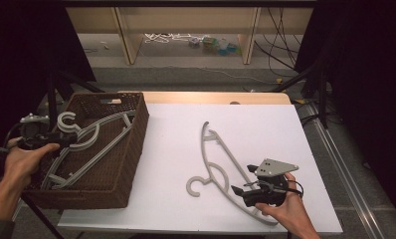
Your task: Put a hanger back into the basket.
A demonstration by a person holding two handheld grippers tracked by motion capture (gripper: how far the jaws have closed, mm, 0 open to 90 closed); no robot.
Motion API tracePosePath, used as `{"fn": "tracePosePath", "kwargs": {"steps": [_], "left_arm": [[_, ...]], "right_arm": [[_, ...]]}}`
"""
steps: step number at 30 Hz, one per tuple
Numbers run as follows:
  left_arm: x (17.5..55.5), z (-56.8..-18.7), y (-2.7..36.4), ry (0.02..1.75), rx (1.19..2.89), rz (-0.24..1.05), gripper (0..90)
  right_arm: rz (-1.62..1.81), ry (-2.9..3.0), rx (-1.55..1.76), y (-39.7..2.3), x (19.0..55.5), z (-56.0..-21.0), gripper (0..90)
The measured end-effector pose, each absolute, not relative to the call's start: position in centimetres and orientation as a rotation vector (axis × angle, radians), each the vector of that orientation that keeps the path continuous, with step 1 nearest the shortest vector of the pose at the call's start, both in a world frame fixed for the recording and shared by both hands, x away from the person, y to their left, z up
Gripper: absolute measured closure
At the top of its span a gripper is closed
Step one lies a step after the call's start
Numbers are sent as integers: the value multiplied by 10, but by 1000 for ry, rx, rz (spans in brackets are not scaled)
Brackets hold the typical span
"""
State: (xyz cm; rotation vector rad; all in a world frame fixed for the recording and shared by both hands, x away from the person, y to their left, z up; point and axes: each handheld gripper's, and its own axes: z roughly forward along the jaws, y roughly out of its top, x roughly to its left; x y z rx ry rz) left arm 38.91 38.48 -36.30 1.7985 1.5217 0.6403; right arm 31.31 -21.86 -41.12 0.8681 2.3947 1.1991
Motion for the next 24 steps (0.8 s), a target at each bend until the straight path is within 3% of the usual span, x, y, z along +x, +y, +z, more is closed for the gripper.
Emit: {"fn": "tracePosePath", "kwargs": {"steps": [5,9,24], "left_arm": [[369,-351,364,1431,1705,664,297],[355,-348,344,1342,1653,592,255],[316,-338,261,1058,1623,580,177]], "right_arm": [[1205,2385,881,-219,313,-412,179],[1203,2390,879,-217,312,-413,178],[1207,2391,873,-214,312,-418,176]]}}
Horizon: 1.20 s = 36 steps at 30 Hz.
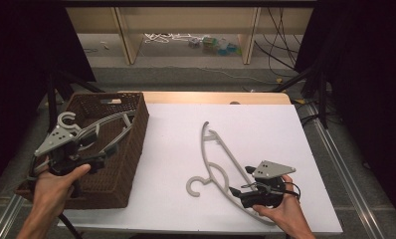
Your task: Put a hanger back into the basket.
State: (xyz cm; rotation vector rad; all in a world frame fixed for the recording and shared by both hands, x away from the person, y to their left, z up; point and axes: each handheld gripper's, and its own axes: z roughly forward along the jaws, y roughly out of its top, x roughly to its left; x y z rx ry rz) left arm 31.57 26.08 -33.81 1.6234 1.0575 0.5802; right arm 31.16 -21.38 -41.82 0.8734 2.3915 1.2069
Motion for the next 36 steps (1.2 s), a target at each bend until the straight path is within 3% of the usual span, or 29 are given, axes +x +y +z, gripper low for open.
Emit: {"fn": "tracePosePath", "kwargs": {"steps": [24,36], "left_arm": [[296,-382,181,828,1635,527,175],[287,-419,172,815,1672,509,180]], "right_arm": [[1243,2377,887,-216,314,-421,175],[1217,2405,890,-212,313,-426,175]]}}
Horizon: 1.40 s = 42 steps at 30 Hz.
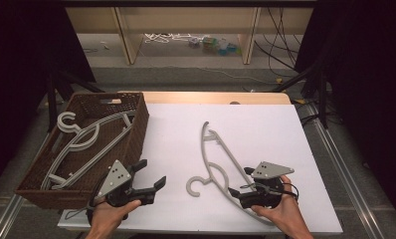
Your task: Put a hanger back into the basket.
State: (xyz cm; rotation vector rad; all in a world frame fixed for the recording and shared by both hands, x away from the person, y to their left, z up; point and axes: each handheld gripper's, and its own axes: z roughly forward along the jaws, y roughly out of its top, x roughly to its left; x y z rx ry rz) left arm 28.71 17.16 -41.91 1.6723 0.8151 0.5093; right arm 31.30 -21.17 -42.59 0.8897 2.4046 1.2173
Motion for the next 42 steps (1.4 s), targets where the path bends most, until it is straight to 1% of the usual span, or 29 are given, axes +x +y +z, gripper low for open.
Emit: {"fn": "tracePosePath", "kwargs": {"steps": [1,4,12,20,21,22,25,30,36,42], "left_arm": [[287,-421,171,811,1661,501,179],[285,-423,170,779,1697,535,178],[287,-431,169,764,1701,514,175],[288,-431,170,766,1712,515,176],[288,-431,170,766,1712,515,175],[289,-431,170,764,1712,514,175],[288,-431,170,760,1712,514,176],[288,-431,171,756,1714,508,176],[290,-432,171,758,1717,502,176],[290,-433,171,759,1722,497,177]], "right_arm": [[1206,2423,896,-211,313,-427,174],[1178,2432,881,-208,312,-430,175],[1039,2533,890,-198,313,-443,195],[883,2655,827,-182,323,-455,336],[883,2655,827,-182,323,-455,336],[818,2692,855,-178,327,-458,365],[747,2748,867,-177,330,-462,407],[690,2793,871,-174,334,-466,502],[636,2822,884,-170,339,-465,592],[541,2852,861,-163,344,-463,626]]}}
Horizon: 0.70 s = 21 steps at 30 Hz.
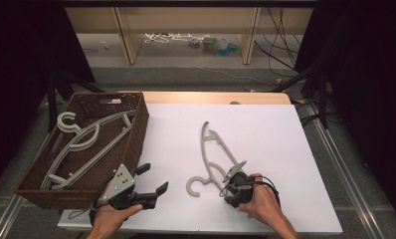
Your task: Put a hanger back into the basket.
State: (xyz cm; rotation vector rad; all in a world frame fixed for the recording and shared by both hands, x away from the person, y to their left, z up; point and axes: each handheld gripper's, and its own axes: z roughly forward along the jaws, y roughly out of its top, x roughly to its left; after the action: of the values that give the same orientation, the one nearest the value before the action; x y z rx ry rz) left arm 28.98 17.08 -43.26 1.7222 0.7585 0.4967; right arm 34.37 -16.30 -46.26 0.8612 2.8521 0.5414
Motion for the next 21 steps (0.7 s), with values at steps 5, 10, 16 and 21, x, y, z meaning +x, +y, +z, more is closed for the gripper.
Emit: {"fn": "tracePosePath", "kwargs": {"steps": [5,10,16,21], "left_arm": [[290,-433,171,765,1720,492,180],[292,-435,171,761,1722,492,183],[292,-434,172,755,1737,504,184],[292,-434,172,754,1740,503,187]], "right_arm": [[483,2885,866,-159,349,-461,644],[418,2914,871,-154,354,-460,688],[390,2926,890,-154,359,-459,766],[402,2927,902,-156,361,-459,779]]}}
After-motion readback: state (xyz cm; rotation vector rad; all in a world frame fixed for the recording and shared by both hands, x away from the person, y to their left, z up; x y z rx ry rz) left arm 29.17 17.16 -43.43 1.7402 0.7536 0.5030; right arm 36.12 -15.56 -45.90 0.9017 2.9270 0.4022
